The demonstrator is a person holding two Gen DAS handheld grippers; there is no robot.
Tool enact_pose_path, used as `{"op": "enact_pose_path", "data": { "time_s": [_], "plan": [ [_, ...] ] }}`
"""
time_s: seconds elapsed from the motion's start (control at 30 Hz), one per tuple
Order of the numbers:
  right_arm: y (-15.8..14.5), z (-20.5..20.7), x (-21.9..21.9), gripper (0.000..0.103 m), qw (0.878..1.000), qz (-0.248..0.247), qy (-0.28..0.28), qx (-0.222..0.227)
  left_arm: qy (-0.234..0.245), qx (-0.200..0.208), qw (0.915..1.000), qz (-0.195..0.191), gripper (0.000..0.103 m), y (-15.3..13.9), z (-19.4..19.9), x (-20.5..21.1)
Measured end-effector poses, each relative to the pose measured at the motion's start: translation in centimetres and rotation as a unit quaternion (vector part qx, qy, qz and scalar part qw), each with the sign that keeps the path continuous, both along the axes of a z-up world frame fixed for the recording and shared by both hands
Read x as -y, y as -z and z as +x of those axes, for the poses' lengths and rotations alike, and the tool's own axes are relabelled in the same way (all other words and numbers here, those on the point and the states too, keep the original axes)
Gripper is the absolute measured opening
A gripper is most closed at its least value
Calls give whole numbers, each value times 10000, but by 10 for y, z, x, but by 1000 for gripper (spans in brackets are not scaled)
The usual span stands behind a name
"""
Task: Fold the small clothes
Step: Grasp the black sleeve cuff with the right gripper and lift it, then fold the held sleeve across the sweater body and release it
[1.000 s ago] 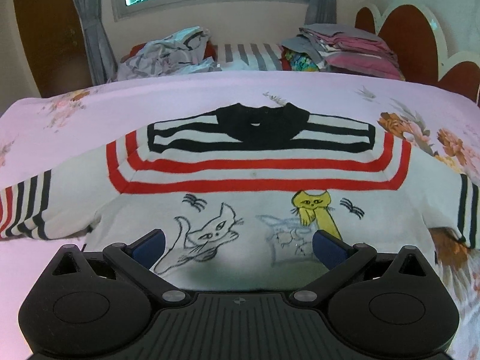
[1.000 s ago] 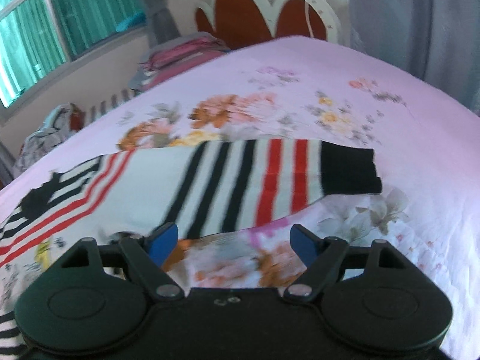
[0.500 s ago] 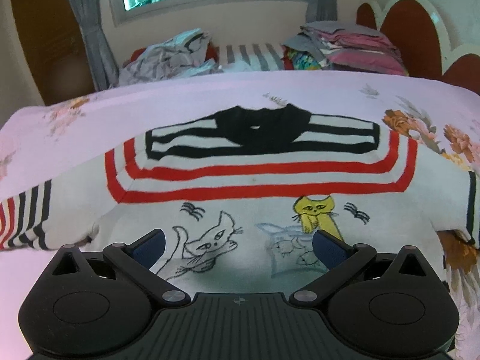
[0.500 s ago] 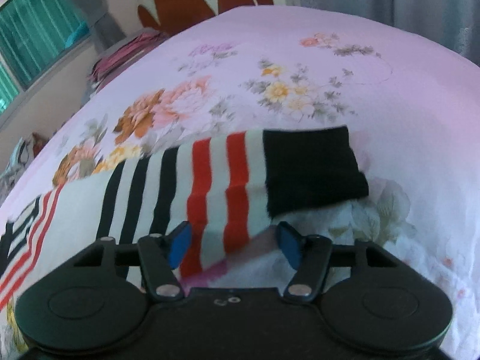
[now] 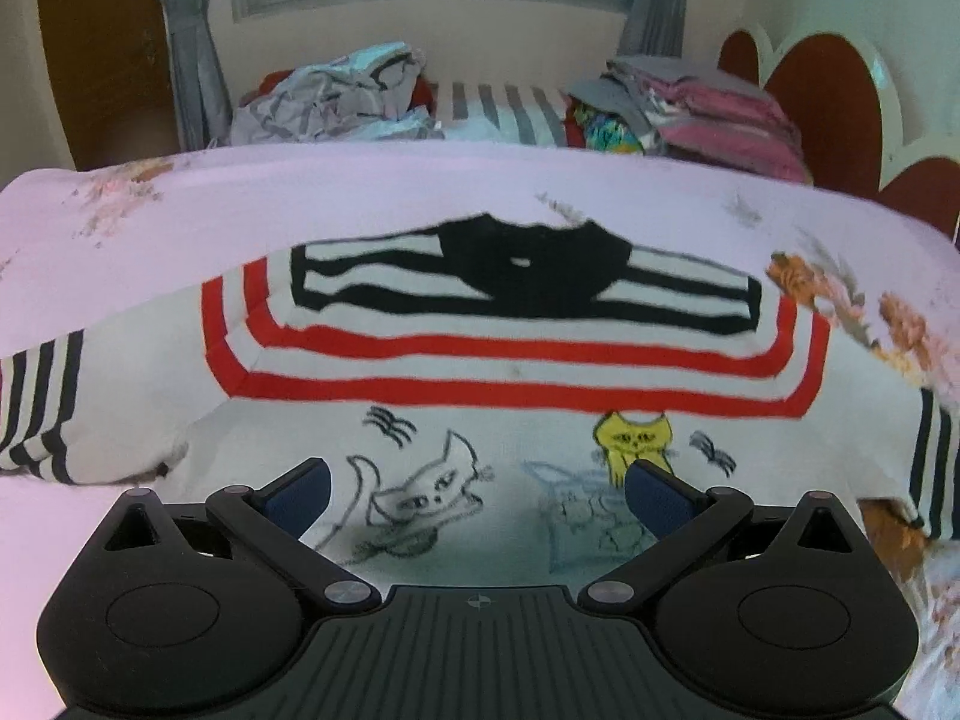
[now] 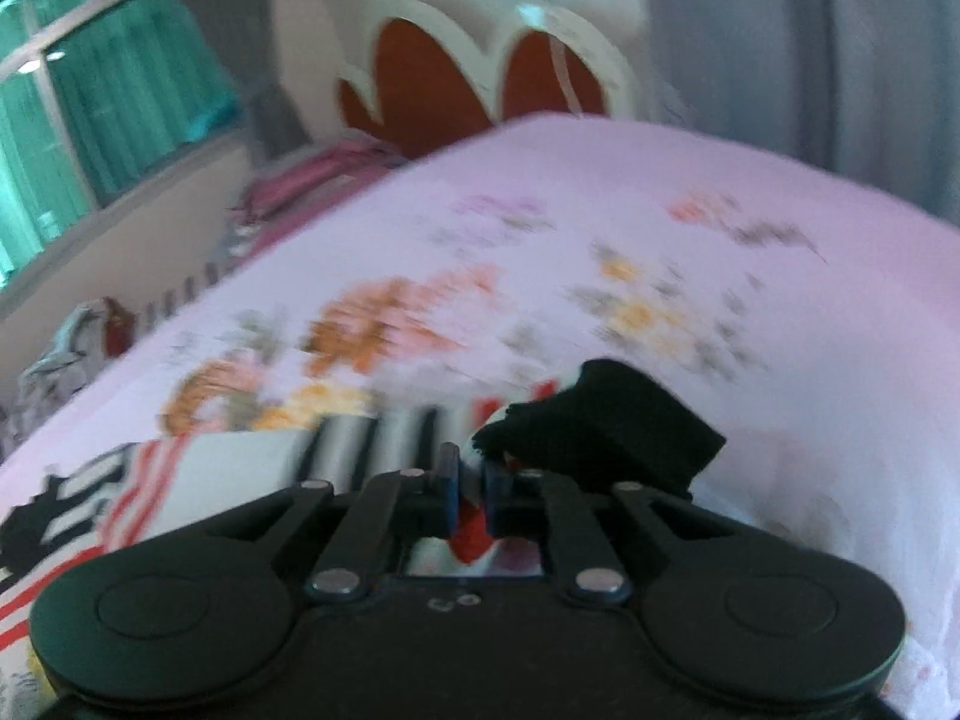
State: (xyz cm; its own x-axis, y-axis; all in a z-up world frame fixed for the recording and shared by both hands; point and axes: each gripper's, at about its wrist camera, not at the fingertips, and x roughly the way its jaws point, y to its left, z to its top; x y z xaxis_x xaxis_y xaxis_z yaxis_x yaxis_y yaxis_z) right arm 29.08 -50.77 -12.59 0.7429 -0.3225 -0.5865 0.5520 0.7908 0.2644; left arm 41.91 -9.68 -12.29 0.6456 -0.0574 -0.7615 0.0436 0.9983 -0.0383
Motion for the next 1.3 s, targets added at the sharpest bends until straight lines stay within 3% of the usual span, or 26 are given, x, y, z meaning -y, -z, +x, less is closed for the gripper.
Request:
{"op": "enact_pose_path", "data": {
  "time_s": [0.13,0.33,0.57,0.7,0.73,0.8,0.87,1.03,1.17,1.3],
  "plan": [
    [-21,25,-48,8,9975,-135,-657,226,-77,105,9999,-111,103,-5,4,-20],
    [-33,73,-149,8,9824,-149,-1828,362,-181,394,9982,-417,103,-6,9,-66],
    [1,119,-258,9,9586,84,-2844,-132,-73,210,9970,-743,103,5,23,-107],
    [21,128,-294,22,9499,252,-3086,-417,29,-31,9944,-1060,103,18,34,-112],
    [20,128,-295,24,9496,269,-3092,-442,58,-126,9929,-1178,103,22,38,-111],
    [14,118,-296,46,9502,262,-3080,-396,98,-326,9896,-1399,103,30,43,-106],
    [6,105,-289,52,9531,151,-3006,-324,160,-460,9858,-1609,103,38,49,-98],
    [-5,63,-257,52,9653,-382,-2559,-361,438,-726,9755,-2031,103,58,63,-62],
    [1,43,-228,52,9724,-694,-2149,-583,737,-807,9740,-1982,103,71,67,-28],
    [13,39,-202,52,9796,-592,-1764,-754,891,-609,9776,-1807,103,71,67,-2]
  ]
}}
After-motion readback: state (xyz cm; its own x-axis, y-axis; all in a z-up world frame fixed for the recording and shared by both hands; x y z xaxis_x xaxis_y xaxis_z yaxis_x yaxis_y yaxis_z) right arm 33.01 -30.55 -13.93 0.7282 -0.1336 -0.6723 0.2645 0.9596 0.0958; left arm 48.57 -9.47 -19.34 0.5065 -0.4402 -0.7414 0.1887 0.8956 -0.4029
